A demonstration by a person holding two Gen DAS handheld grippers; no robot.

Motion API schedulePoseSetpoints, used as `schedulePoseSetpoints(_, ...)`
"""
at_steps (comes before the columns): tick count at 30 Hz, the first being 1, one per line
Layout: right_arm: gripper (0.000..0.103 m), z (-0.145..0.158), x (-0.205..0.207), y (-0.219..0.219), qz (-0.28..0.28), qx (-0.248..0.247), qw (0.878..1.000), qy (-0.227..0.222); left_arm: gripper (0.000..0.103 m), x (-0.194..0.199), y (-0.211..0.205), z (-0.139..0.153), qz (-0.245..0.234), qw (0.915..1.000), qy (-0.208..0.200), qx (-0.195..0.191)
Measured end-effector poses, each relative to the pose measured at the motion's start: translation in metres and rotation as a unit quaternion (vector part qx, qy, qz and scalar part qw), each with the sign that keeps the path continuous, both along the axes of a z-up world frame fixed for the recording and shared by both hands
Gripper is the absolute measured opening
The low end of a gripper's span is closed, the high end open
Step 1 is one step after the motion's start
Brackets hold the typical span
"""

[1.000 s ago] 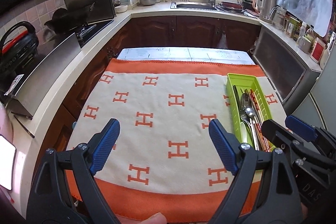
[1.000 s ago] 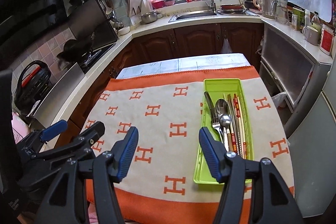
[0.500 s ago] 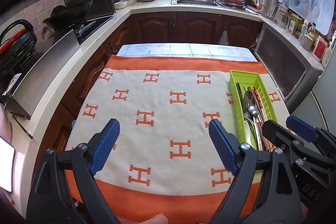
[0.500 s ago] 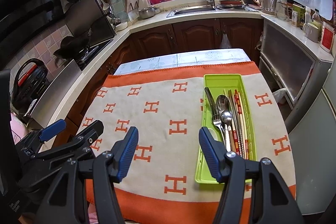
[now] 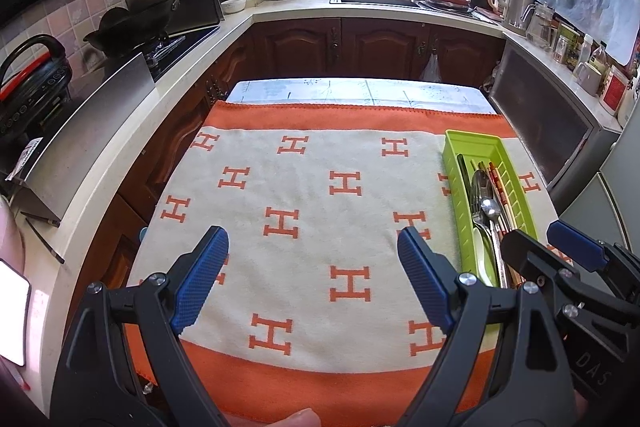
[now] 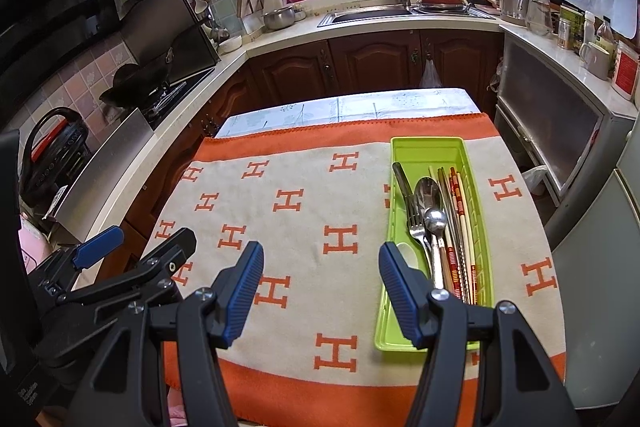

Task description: Organize utensils

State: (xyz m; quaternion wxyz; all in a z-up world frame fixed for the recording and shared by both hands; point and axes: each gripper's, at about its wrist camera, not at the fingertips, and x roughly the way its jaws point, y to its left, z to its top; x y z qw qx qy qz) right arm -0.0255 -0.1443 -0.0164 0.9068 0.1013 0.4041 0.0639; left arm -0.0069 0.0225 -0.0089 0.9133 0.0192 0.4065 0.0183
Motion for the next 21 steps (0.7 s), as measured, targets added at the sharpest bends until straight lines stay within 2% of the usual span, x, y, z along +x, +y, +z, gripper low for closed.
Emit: schedulePoseSetpoints(21, 0.060, -0.0055, 0.0038, -0.0012, 0.005, 0.000, 1.000, 0.004, 0.085, -0.0006, 0.0011, -0.0041, 0.002, 1.0000, 0.007, 0.004)
